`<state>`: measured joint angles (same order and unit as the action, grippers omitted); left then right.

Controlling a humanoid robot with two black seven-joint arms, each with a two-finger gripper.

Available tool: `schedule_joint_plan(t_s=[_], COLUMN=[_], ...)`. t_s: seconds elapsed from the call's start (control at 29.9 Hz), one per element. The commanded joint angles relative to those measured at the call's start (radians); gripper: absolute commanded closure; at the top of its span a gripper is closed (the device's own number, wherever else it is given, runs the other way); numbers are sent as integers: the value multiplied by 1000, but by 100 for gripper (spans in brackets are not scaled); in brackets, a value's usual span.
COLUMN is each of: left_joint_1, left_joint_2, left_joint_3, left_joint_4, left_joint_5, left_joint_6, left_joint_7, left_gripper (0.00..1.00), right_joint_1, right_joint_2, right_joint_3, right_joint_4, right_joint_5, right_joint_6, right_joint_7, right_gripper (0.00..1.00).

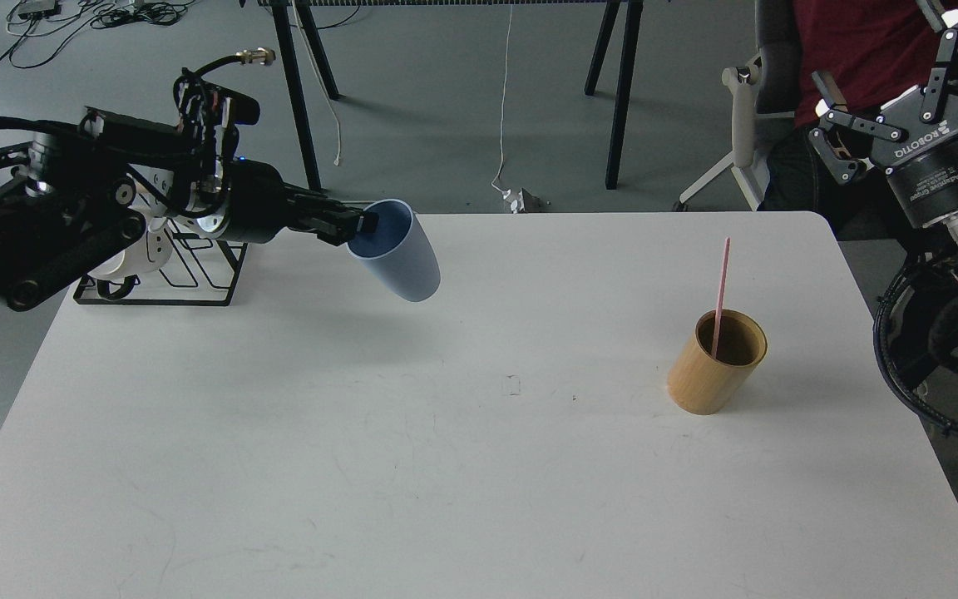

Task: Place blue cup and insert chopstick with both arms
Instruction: 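Lift the blue cup and carry it toward the table center, then set the blue cup down upright and open the left gripper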

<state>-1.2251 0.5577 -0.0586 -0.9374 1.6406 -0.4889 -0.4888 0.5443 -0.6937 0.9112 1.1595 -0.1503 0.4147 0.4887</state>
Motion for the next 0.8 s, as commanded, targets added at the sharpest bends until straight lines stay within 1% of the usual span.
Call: schedule_joint_plan(t_s=[0.0,0.13,0.23,0.33,0.77], left_joint_1=[-60,-60,-54,-42,-13], left_joint_2=[-198,-341,-407,-433,-452], left_joint_3=[146,242,287,318,315], left_joint_4=[132,256,301,307,322], left_joint_5=[2,19,34,34,33], left_joint_6=[0,0,0,0,0], left_joint_7=[0,0,0,0,0], left_gripper=[95,95,95,95,94], right_joint_1=[3,9,17,17,17], right_joint_2=[5,6,3,2,2], right_joint_3=[11,12,12,12,12], right_joint_4=[-49,-76,-76,-76,-75], right_joint_5=[5,8,8,8,8], right_joint_6=[-25,-36,-36,-36,-36], right_joint_7=[0,0,0,0,0], right_gripper=[5,5,5,5,5])
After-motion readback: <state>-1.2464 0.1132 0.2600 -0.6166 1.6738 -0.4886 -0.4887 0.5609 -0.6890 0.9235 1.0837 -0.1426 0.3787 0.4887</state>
